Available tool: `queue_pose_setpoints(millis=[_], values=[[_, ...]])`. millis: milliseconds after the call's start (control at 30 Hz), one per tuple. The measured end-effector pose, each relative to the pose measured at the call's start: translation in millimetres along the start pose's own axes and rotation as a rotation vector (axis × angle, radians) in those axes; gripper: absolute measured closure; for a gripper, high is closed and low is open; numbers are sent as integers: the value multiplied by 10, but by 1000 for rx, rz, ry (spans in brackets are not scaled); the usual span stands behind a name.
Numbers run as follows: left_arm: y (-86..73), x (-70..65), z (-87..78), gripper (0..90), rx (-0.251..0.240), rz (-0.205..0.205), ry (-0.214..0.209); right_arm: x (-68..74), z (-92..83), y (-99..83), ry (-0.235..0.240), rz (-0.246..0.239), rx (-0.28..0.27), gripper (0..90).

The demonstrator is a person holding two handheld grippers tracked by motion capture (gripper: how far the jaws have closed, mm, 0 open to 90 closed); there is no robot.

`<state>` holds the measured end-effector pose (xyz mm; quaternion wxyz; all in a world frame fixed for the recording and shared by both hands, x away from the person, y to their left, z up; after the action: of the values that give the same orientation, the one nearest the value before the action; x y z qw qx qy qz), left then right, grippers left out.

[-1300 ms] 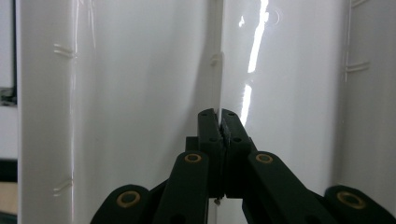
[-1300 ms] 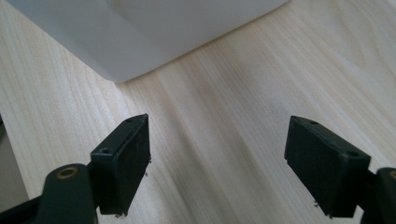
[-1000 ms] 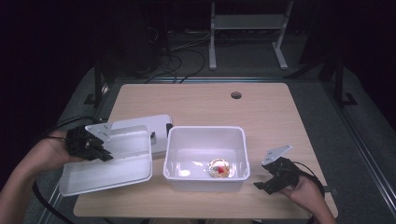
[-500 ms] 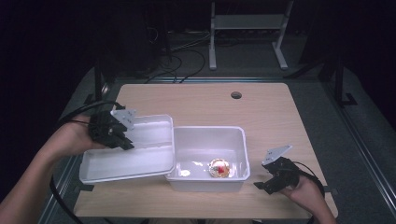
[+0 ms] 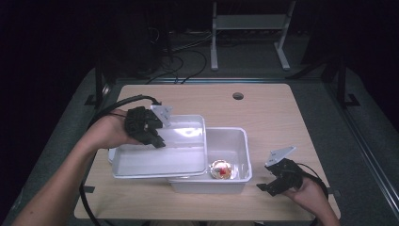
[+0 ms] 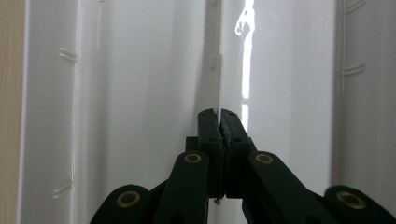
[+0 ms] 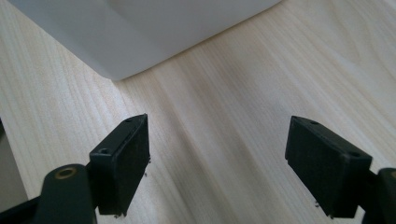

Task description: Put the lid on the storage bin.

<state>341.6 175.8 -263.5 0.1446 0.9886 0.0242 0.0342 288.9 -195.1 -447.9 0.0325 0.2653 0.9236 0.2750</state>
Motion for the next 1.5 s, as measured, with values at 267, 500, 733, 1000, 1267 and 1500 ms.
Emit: queue_pose_setpoints(millis=[267,500,733,1000,1267,1500], values=[[277,60,170,891,8,23,-26,-12,-23,-8,-3,4,-3,213],[499,96,333,891,9,40,-43,-9,-11,-1,6,7,1,213],[701,123,443,891,5,44,-55,-15,-26,-9,4,4,-6,213],[846,152,570,891,4,51,-62,-10,-26,5,6,-4,-11,213],[945,175,679,891,14,54,-73,-11,-15,3,10,-6,-12,212],[1009,193,786,891,32,49,-81,-18,-12,5,18,-1,-14,212]])
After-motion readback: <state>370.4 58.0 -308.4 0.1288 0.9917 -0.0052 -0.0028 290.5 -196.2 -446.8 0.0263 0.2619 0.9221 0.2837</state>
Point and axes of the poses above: each handheld gripper's, and its own axes: z roughly forward along the jaws, y roughly out of its top, x roughly to its left, the point moved 2 cm from there along z, roughly forward along the jaws, and after that the axes turned 4 degrees about y, right-handed, at the moved point
